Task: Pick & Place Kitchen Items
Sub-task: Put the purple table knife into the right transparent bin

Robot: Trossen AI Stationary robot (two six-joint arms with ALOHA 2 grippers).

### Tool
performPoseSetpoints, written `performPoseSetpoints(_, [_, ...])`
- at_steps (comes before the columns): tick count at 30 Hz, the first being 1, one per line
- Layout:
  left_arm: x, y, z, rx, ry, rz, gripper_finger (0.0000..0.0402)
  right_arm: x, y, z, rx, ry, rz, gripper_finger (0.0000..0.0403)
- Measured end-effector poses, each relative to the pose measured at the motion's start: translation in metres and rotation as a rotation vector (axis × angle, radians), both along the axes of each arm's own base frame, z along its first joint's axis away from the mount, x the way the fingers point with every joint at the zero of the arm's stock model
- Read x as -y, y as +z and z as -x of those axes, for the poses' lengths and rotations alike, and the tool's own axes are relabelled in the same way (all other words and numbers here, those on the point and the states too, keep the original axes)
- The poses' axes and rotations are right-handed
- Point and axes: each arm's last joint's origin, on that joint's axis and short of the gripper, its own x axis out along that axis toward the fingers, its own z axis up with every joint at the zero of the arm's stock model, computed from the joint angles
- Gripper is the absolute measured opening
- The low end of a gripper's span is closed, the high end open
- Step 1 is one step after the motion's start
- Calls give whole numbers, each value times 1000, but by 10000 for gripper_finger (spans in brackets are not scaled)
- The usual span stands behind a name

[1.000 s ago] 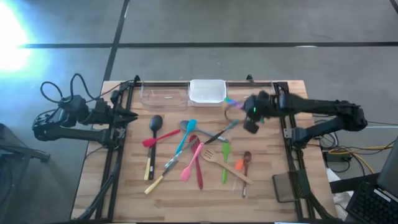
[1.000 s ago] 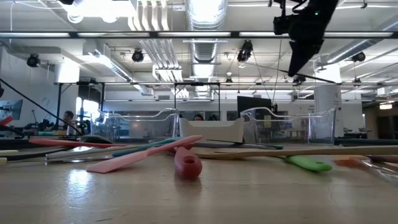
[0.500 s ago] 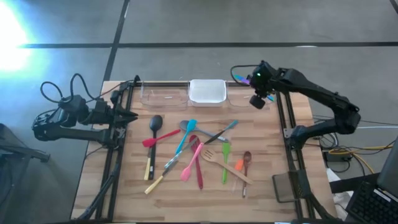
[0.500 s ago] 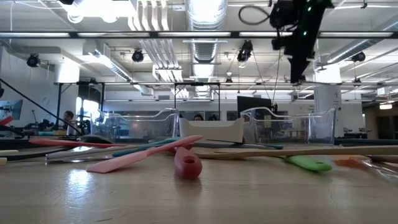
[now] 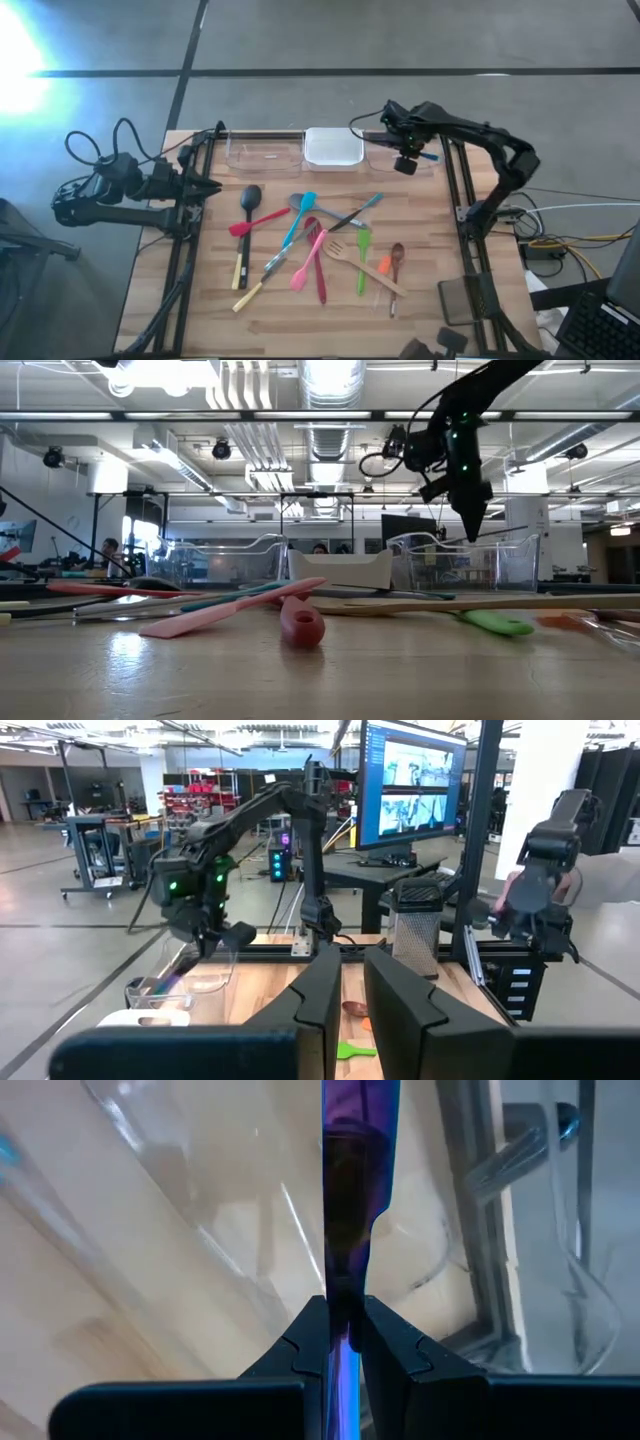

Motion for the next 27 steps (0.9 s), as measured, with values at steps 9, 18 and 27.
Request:
performPoseSetpoints(9, [0, 0, 0, 0, 0, 0, 55, 25, -19, -14, -37, -9, -35, 25])
performPoseSetpoints(18, [0, 0, 0, 0, 0, 0, 55, 47, -19, -4, 112, -165, -49, 25])
performPoseSetpoints(27, [0, 0, 0, 0, 0, 0, 55, 48, -20, -3, 122, -135, -64, 25])
